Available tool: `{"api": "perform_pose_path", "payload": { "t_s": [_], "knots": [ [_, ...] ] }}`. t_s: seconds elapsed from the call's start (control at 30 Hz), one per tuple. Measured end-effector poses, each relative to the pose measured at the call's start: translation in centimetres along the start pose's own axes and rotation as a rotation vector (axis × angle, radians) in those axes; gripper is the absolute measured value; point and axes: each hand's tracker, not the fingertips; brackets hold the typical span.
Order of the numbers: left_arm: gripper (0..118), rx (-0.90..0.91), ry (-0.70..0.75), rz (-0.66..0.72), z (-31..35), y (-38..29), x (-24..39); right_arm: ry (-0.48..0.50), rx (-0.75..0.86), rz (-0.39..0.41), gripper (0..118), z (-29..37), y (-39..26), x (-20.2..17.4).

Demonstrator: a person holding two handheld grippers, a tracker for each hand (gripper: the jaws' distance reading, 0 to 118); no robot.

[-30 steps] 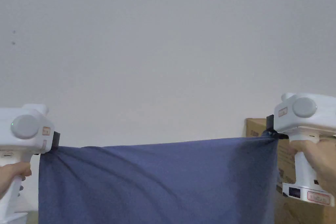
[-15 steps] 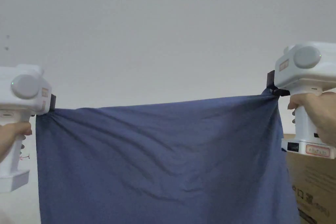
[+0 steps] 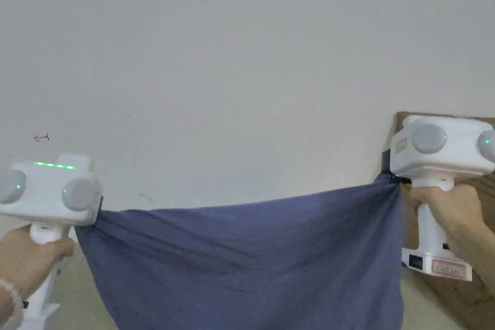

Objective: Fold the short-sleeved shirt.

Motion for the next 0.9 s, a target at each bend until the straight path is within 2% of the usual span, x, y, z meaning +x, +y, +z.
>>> {"api": "perform_pose_path", "payload": {
  "t_s": [0.07, 0.17, 0.23, 0.3, 0.4, 0.43, 0.5, 0.6, 0.63, 0.73, 0.87, 0.9],
  "knots": [
    [4, -0.071, -0.026, 0.037, -2.8, -5.4, 2.1, -0.035, -0.102, 0.009, 0, -3.8, -4.8, 0.3],
    [4, -0.235, -0.034, -0.022, -6.8, -13.5, 5.1, -0.026, -0.275, -0.016, 0, -8.7, -13.0, 2.0],
    [4, -0.323, -0.063, -0.010, -8.3, -17.3, 5.7, -0.051, -0.347, 0.029, 0, -10.3, -17.9, 3.1],
    [4, -0.339, -0.106, 0.011, -8.5, -19.9, 5.6, -0.062, -0.405, 0.034, 0, -10.6, -22.2, 4.4],
    [4, -0.329, -0.095, -0.073, -8.4, -21.5, 4.5, -0.055, -0.436, -0.045, 0, -9.9, -25.7, 6.5],
    [4, -0.327, -0.099, -0.062, -7.9, -21.8, 4.0, -0.056, -0.436, -0.070, 0, -9.0, -26.7, 7.0],
    [4, -0.326, -0.154, -0.015, -6.5, -22.2, 2.8, -0.048, -0.438, -0.068, 0, -7.5, -28.0, 7.6],
    [4, -0.318, -0.169, 0.012, -2.6, -23.8, 1.2, -0.056, -0.402, -0.023, 0, -3.4, -29.8, 7.7],
    [4, -0.299, -0.168, 0.010, -0.8, -24.8, 0.6, -0.046, -0.406, 0.023, 0, -1.6, -30.5, 7.7],
    [4, -0.275, -0.175, -0.021, 5.8, -28.0, -0.7, -0.068, -0.394, 0.064, 0, 3.4, -32.8, 8.2],
    [4, -0.300, -0.177, -0.019, 13.4, -33.1, -2.3, -0.082, -0.387, 0.007, 0, 10.7, -36.7, 10.0],
    [4, -0.313, -0.186, -0.023, 15.2, -34.4, -2.5, -0.060, -0.406, -0.006, 0, 12.4, -37.7, 10.7]
  ]
}}
